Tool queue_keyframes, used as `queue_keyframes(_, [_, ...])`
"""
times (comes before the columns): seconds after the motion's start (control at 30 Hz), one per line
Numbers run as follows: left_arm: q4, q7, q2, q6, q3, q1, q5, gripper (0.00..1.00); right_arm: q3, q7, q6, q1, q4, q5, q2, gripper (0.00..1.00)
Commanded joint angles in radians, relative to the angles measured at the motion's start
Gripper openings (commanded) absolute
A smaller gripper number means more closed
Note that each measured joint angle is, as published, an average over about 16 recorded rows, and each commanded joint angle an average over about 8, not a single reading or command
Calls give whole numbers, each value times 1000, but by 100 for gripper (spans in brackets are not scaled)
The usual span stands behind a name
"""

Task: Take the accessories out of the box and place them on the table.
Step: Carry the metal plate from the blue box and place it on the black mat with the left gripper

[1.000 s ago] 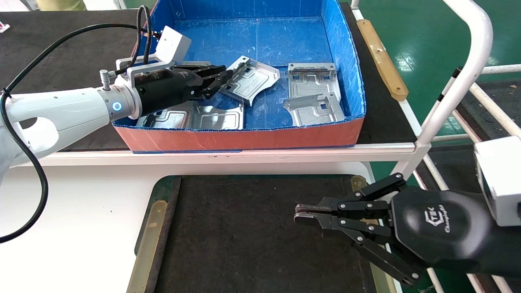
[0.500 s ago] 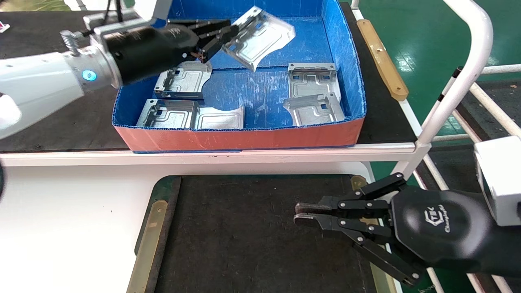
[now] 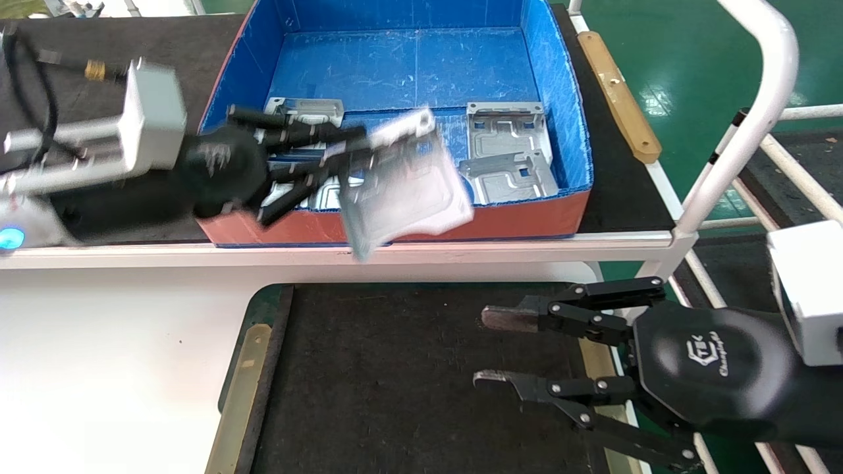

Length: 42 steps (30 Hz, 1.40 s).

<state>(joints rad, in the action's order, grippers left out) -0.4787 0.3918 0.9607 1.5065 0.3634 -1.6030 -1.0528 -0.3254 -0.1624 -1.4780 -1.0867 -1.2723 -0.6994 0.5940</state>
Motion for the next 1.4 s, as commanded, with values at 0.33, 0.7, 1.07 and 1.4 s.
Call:
queue_keyframes(0.33, [-122, 137, -82, 85, 46, 162, 63, 0, 0, 0, 0, 0, 0, 0, 0, 100])
queue_keyframes(0.7, [-191, 256, -23, 53, 149, 291, 87, 0, -1, 0, 0, 0, 0, 0, 0, 100])
queue_keyframes(1.07, [-31, 414, 179, -125, 217, 311, -32, 0, -1, 0, 0, 0, 0, 1, 0, 100])
queue_keyframes(1.4, [161, 512, 344, -249, 237, 272, -72, 0, -1, 1, 0, 0, 0, 1, 0, 100])
